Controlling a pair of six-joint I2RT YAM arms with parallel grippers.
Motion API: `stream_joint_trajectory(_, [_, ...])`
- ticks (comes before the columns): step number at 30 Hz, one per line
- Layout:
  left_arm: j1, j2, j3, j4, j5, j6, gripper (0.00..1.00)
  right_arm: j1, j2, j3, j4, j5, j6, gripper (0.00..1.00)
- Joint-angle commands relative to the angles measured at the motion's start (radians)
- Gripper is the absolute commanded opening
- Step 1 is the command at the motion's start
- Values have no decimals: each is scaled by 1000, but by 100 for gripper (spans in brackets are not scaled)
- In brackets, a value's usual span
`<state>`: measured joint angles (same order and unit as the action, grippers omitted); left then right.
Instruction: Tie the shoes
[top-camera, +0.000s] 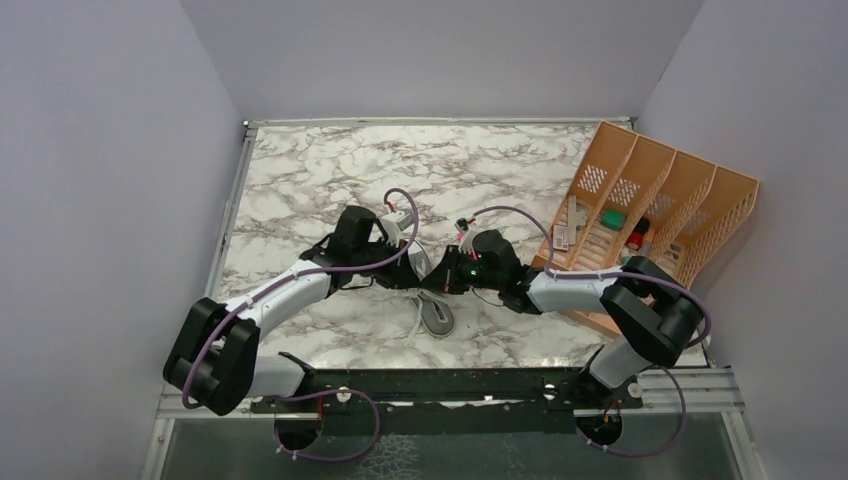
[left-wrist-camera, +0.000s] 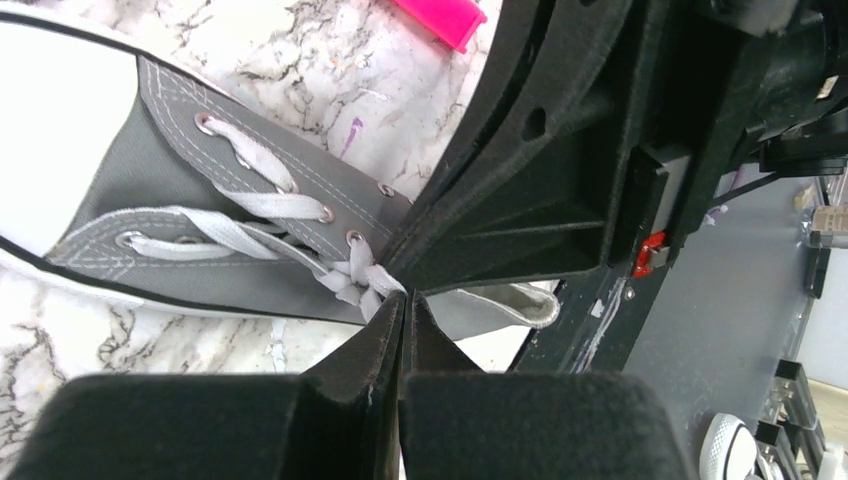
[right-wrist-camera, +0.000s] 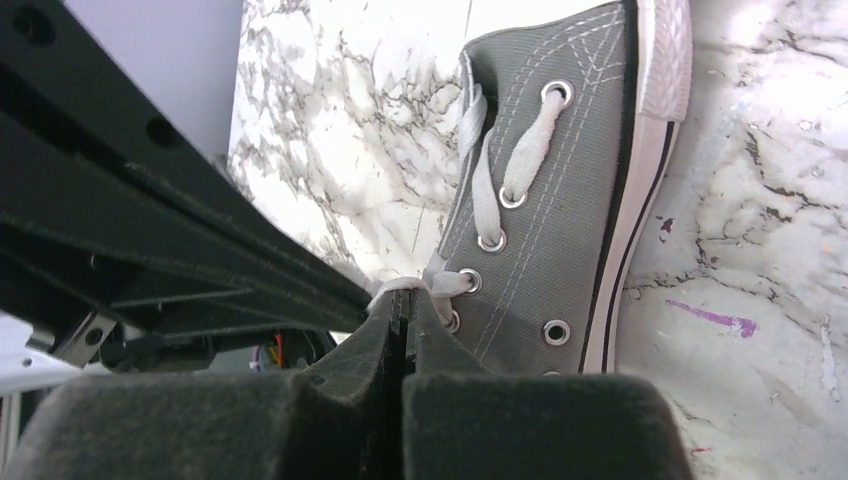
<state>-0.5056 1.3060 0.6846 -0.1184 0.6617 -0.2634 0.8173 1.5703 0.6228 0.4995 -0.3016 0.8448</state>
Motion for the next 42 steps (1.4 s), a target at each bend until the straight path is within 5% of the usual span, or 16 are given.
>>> stream_joint_trajectory(1, [-7, -46, -28, 15, 13, -51, 0, 18, 20, 5, 15, 138, 119, 1])
stream_joint_trajectory(9, [-8, -86, -87, 86, 8, -154, 0, 42, 72, -25, 89, 238, 281, 1])
stream_joint_trajectory(18, [-10, -96, -141, 176, -22, -253, 1, 45, 118, -77, 228, 225, 285, 1])
stream_joint_trajectory(26, [38, -205, -47, -48, -180, -145, 38, 45, 93, -63, 150, 213, 227, 1])
stream_joint_trajectory(33, [179, -22, -104, 103, 51, -183, 44, 45, 65, -75, 119, 205, 202, 1])
stream_joint_trajectory(42, [194, 121, -112, 232, 200, -168, 48, 45, 65, -67, 112, 202, 197, 1])
